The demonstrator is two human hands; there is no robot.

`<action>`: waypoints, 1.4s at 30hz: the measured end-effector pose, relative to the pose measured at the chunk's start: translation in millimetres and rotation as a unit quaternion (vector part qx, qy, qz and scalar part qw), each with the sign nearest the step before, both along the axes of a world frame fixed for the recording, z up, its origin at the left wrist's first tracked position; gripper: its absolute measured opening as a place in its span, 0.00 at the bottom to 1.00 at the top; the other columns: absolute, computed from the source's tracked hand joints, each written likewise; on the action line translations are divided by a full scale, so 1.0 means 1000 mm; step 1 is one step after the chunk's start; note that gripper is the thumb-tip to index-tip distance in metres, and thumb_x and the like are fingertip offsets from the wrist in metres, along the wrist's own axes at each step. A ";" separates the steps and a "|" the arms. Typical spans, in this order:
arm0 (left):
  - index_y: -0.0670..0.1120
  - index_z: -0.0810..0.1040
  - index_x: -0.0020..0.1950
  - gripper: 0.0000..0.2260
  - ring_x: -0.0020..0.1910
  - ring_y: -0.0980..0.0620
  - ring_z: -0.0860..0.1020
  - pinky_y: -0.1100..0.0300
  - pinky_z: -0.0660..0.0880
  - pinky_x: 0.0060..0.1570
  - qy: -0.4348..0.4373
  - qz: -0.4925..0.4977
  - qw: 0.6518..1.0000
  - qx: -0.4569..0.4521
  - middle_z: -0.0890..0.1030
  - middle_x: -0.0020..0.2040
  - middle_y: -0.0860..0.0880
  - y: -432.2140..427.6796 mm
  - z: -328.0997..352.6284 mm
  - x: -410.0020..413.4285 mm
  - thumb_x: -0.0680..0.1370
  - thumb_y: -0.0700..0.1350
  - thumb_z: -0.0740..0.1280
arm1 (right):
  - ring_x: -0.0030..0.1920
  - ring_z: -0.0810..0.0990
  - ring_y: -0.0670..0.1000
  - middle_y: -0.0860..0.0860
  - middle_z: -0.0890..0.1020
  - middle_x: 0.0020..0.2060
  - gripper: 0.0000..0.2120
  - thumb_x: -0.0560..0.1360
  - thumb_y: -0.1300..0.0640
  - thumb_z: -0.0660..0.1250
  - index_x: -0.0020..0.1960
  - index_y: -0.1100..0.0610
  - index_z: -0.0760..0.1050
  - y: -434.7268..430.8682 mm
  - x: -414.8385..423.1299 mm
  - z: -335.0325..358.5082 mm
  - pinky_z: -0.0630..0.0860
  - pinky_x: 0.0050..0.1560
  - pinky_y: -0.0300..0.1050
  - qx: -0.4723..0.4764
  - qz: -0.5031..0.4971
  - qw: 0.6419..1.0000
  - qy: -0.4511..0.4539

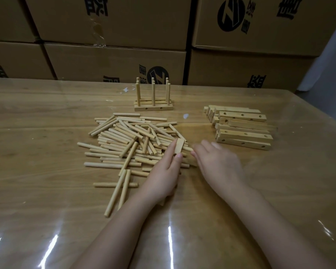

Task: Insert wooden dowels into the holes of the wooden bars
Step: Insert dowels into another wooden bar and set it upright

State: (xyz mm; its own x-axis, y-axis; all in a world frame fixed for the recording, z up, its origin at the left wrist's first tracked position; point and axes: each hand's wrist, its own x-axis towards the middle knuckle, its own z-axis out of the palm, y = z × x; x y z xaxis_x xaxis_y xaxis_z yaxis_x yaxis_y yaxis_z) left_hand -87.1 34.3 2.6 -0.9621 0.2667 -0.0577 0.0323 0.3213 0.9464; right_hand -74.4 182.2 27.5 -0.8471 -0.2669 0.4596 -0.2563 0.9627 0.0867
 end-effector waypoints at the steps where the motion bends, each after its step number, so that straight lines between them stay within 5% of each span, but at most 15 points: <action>1: 0.62 0.54 0.76 0.22 0.64 0.36 0.72 0.36 0.69 0.60 -0.001 -0.001 1.000 -0.002 0.73 0.65 0.36 0.000 0.000 0.000 0.82 0.54 0.53 | 0.39 0.78 0.54 0.52 0.79 0.39 0.09 0.76 0.53 0.64 0.49 0.58 0.79 -0.004 0.000 -0.002 0.69 0.28 0.45 -0.011 -0.004 1.000 -0.006; 3: 0.62 0.55 0.76 0.22 0.41 0.49 0.81 0.49 0.76 0.38 -0.001 0.001 1.000 -0.001 0.81 0.44 0.46 -0.002 -0.001 -0.002 0.82 0.54 0.54 | 0.37 0.78 0.54 0.53 0.79 0.38 0.08 0.75 0.54 0.65 0.48 0.58 0.79 -0.009 -0.002 -0.004 0.68 0.26 0.44 -0.017 -0.004 1.000 0.003; 4: 0.63 0.55 0.75 0.22 0.31 0.54 0.75 0.56 0.71 0.29 0.001 0.004 1.000 0.000 0.77 0.35 0.50 -0.003 -0.002 -0.002 0.82 0.54 0.54 | 0.36 0.78 0.54 0.53 0.79 0.36 0.07 0.75 0.55 0.66 0.46 0.58 0.79 -0.010 -0.003 -0.004 0.68 0.25 0.43 -0.017 -0.004 1.000 0.011; 6: 0.63 0.55 0.75 0.21 0.26 0.57 0.69 0.59 0.64 0.26 0.000 0.010 1.000 -0.002 0.72 0.32 0.47 -0.004 -0.003 -0.003 0.82 0.54 0.54 | 0.33 0.78 0.54 0.52 0.79 0.34 0.06 0.74 0.55 0.68 0.43 0.59 0.79 -0.011 -0.003 -0.004 0.68 0.23 0.43 -0.025 -0.007 0.999 0.020; 8: 0.62 0.55 0.75 0.22 0.30 0.55 0.75 0.58 0.71 0.27 -0.014 0.002 1.000 0.010 0.77 0.37 0.44 -0.003 0.001 -0.001 0.82 0.53 0.54 | 0.34 0.79 0.55 0.52 0.80 0.34 0.07 0.75 0.55 0.66 0.43 0.58 0.79 -0.009 -0.004 -0.005 0.69 0.24 0.43 -0.037 -0.001 0.999 0.022; 9: 0.62 0.55 0.76 0.22 0.40 0.49 0.81 0.50 0.77 0.36 -0.018 -0.005 1.000 0.018 0.81 0.45 0.43 -0.003 0.002 0.000 0.82 0.53 0.54 | 0.36 0.79 0.54 0.51 0.80 0.36 0.08 0.77 0.53 0.63 0.45 0.57 0.79 -0.008 -0.003 -0.005 0.69 0.26 0.44 -0.041 -0.002 0.999 0.007; 11: 0.60 0.54 0.76 0.22 0.66 0.36 0.70 0.35 0.67 0.61 -0.018 -0.016 1.000 0.015 0.71 0.67 0.36 -0.003 0.004 0.002 0.82 0.52 0.55 | 0.41 0.79 0.53 0.49 0.81 0.43 0.13 0.80 0.50 0.56 0.52 0.54 0.77 -0.006 -0.003 -0.007 0.70 0.32 0.44 -0.048 -0.005 0.999 -0.026; 12: 0.59 0.54 0.77 0.23 0.69 0.35 0.64 0.34 0.60 0.65 -0.017 -0.022 1.000 0.008 0.65 0.70 0.34 -0.003 0.005 0.003 0.82 0.51 0.55 | 0.43 0.79 0.52 0.47 0.81 0.45 0.14 0.80 0.48 0.53 0.54 0.52 0.75 -0.005 -0.004 -0.007 0.69 0.34 0.44 -0.055 -0.009 0.998 -0.035; 17: 0.59 0.53 0.77 0.23 0.68 0.34 0.62 0.35 0.60 0.65 0.002 -0.023 1.000 -0.003 0.63 0.69 0.33 -0.002 0.006 0.004 0.82 0.50 0.55 | 0.45 0.79 0.52 0.44 0.80 0.49 0.16 0.80 0.45 0.49 0.57 0.48 0.72 -0.002 -0.006 -0.006 0.73 0.38 0.46 -0.087 -0.030 0.992 -0.084; 23: 0.60 0.53 0.76 0.23 0.65 0.37 0.69 0.41 0.68 0.62 0.032 -0.031 0.998 -0.042 0.70 0.67 0.35 0.000 0.004 0.005 0.82 0.52 0.55 | 0.41 0.77 0.52 0.48 0.79 0.37 0.12 0.80 0.47 0.54 0.46 0.48 0.74 0.002 -0.008 -0.003 0.73 0.40 0.49 -0.226 -0.015 0.954 -0.194; 28: 0.60 0.52 0.76 0.24 0.68 0.63 0.62 0.66 0.61 0.64 0.057 -0.044 0.996 -0.048 0.64 0.75 0.51 -0.001 0.000 0.003 0.82 0.52 0.55 | 0.38 0.76 0.50 0.48 0.78 0.34 0.14 0.79 0.48 0.55 0.38 0.48 0.71 0.007 -0.011 -0.006 0.73 0.42 0.52 -0.301 -0.003 0.923 -0.239; 31: 0.61 0.54 0.76 0.23 0.67 0.44 0.68 0.48 0.67 0.64 0.036 -0.039 0.998 -0.026 0.69 0.69 0.39 0.000 0.001 0.004 0.82 0.51 0.56 | 0.40 0.77 0.50 0.47 0.80 0.37 0.12 0.80 0.48 0.54 0.43 0.46 0.74 0.005 -0.009 -0.009 0.75 0.43 0.52 -0.260 -0.008 0.941 -0.215; 38: 0.62 0.57 0.75 0.22 0.67 0.33 0.67 0.35 0.65 0.63 -0.011 0.006 1.000 0.010 0.69 0.68 0.34 0.001 0.001 -0.001 0.82 0.52 0.56 | 0.50 0.76 0.50 0.48 0.77 0.51 0.15 0.78 0.47 0.56 0.60 0.53 0.73 -0.001 -0.011 -0.012 0.74 0.44 0.47 -0.136 0.008 0.986 -0.095; 40: 0.63 0.58 0.74 0.21 0.52 0.40 0.80 0.41 0.76 0.49 -0.028 0.021 0.999 0.036 0.80 0.55 0.40 0.000 -0.001 -0.003 0.82 0.52 0.56 | 0.45 0.77 0.54 0.52 0.78 0.44 0.13 0.77 0.50 0.59 0.53 0.57 0.77 0.000 -0.011 -0.011 0.72 0.41 0.48 -0.059 0.008 0.998 -0.032; 42: 0.65 0.59 0.73 0.20 0.26 0.53 0.73 0.60 0.70 0.24 -0.048 0.022 0.995 0.079 0.74 0.33 0.50 0.000 -0.003 -0.004 0.82 0.51 0.56 | 0.37 0.76 0.56 0.53 0.78 0.36 0.11 0.75 0.53 0.61 0.43 0.58 0.79 -0.003 -0.010 -0.010 0.70 0.36 0.47 -0.025 -0.014 0.998 0.054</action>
State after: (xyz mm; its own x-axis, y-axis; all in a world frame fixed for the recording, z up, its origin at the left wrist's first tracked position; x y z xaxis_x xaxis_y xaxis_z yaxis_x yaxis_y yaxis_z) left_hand -91.6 34.3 -0.3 -0.9651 0.2374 -0.1108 -0.0718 0.1670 0.9833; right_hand -84.5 179.2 17.2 -0.7984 -0.2192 0.5607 -0.2218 0.9730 0.0646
